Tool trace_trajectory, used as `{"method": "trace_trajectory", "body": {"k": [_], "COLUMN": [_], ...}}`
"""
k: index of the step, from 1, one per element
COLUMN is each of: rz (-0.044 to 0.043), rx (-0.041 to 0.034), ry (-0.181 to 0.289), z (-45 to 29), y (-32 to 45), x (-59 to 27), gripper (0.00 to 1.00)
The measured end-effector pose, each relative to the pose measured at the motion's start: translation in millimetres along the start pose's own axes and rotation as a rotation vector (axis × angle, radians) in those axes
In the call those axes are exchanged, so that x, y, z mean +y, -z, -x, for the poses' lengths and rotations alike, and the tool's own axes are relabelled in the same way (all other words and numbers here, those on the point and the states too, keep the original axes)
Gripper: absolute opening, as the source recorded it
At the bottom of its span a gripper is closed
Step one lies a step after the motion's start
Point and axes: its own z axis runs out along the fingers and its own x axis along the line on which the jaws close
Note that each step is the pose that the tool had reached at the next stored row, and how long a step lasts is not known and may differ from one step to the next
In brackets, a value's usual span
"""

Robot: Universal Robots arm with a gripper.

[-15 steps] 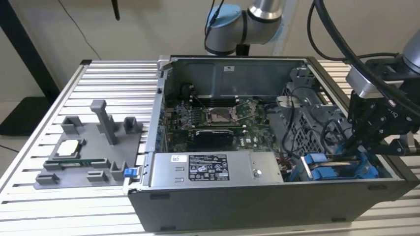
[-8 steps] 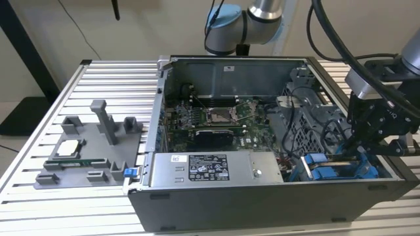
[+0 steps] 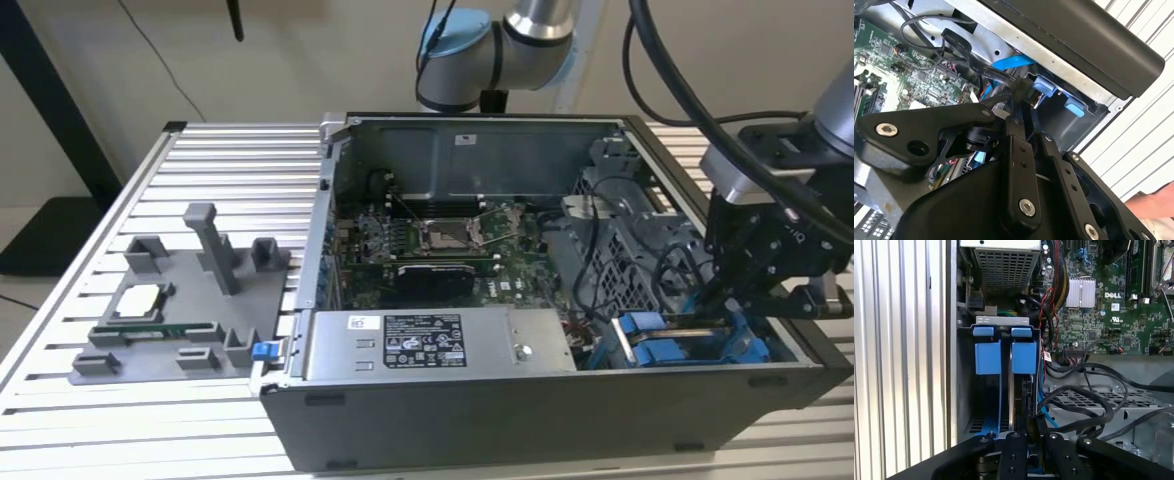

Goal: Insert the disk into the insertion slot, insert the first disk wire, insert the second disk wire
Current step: 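Insert the first disk wire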

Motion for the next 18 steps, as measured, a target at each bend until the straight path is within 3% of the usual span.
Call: {"method": "trace_trajectory", "body": {"k": [18], "rz": [-0.0058], "rx": [-0.0001], "ry": [0.000], "z": [1.6], "y": [-1.7], "x": [0.4], "gripper": [0.00]}}
